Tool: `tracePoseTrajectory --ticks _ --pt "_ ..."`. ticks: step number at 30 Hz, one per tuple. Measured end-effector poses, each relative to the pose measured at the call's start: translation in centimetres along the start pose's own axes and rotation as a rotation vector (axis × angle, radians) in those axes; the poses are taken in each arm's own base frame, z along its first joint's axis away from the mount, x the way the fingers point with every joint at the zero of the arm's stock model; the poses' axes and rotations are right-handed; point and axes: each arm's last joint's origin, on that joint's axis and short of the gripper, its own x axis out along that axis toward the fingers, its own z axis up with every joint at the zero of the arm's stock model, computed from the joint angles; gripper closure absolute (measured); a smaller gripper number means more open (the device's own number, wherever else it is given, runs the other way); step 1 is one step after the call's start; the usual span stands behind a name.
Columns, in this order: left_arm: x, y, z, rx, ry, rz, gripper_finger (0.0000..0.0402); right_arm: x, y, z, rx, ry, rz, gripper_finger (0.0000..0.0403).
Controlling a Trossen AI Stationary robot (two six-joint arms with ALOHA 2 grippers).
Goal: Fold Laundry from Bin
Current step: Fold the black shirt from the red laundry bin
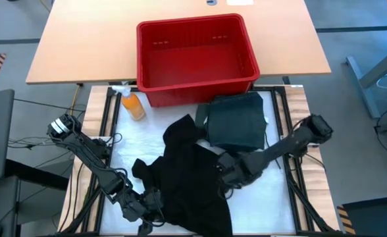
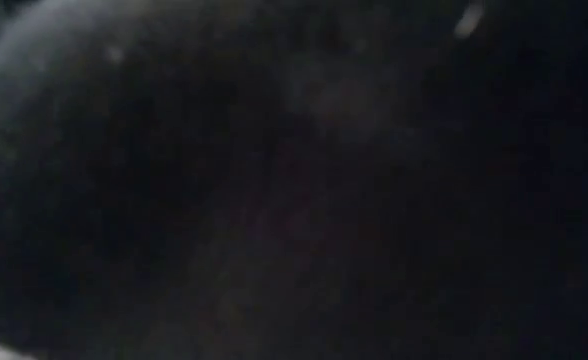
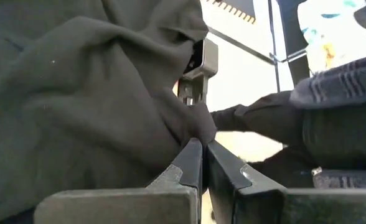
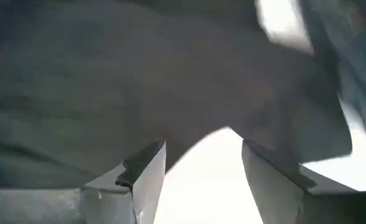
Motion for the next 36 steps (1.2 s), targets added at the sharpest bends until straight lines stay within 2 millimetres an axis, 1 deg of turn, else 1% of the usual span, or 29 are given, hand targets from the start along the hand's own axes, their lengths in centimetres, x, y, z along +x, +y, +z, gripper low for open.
tracePoseTrajectory --ticks 2,4,5,8,10,12,18,21,24,27,29,30,32,35,36 --pt "0.0 0.2 0.1 0.004 0.021 -0.001 0.0401 1.9 -0.6 -2.0 0.100 0.026 -0.018 0.0169" --pt "0.1 0.4 0.4 0.017 0.044 -0.013 0.0401 4.0 -1.2 -3.5 0.199 0.029 -0.003 0.0170" --pt "0.1 0.5 0.6 0.020 0.054 -0.021 0.0401 4.9 -1.4 -4.0 0.244 0.021 0.028 0.0170" --pt "0.2 1.0 1.2 0.020 0.089 -0.048 0.0401 6.1 -1.7 -4.4 0.365 -0.050 0.177 0.0170" --pt "0.3 1.2 1.6 0.013 0.106 -0.065 0.0401 6.9 -2.2 -4.9 0.433 -0.062 0.195 0.0170" --pt "0.3 1.2 1.8 0.008 0.112 -0.080 0.0401 7.4 -2.8 -5.6 0.471 -0.065 0.163 0.0170" --pt "0.3 1.1 1.9 -0.007 0.116 -0.099 0.0401 7.2 -2.5 -7.1 0.497 -0.107 0.173 0.0170" --pt "0.3 1.0 2.0 -0.010 0.107 -0.110 0.0401 7.4 -2.5 -7.0 0.522 -0.166 0.164 0.0170" --pt "0.3 1.1 2.1 -0.012 0.104 -0.107 0.0401 8.2 -2.4 -6.4 0.518 -0.189 0.159 0.0173" --pt "0.3 1.1 2.1 -0.013 0.099 -0.105 0.0401 9.4 -1.8 -5.9 0.473 -0.214 0.189 0.0185" --pt "0.3 1.1 2.2 -0.014 0.096 -0.107 0.0401 10.2 -1.3 -5.6 0.470 -0.215 0.224 0.0206" --pt "0.3 1.1 2.2 -0.016 0.096 -0.106 0.0401 10.3 -1.2 -5.6 0.466 -0.208 0.237 0.0223" --pt "0.3 1.2 2.2 -0.019 0.096 -0.102 0.0401 10.2 -1.1 -5.7 0.424 -0.179 0.239 0.0272" --pt "0.3 1.3 2.1 -0.017 0.090 -0.079 0.0401 8.8 -1.6 -5.9 0.332 -0.145 0.226 0.0366" --pt "0.3 1.3 2.1 -0.017 0.086 -0.070 0.0401 8.2 -1.8 -6.0 0.304 -0.122 0.224 0.0380"
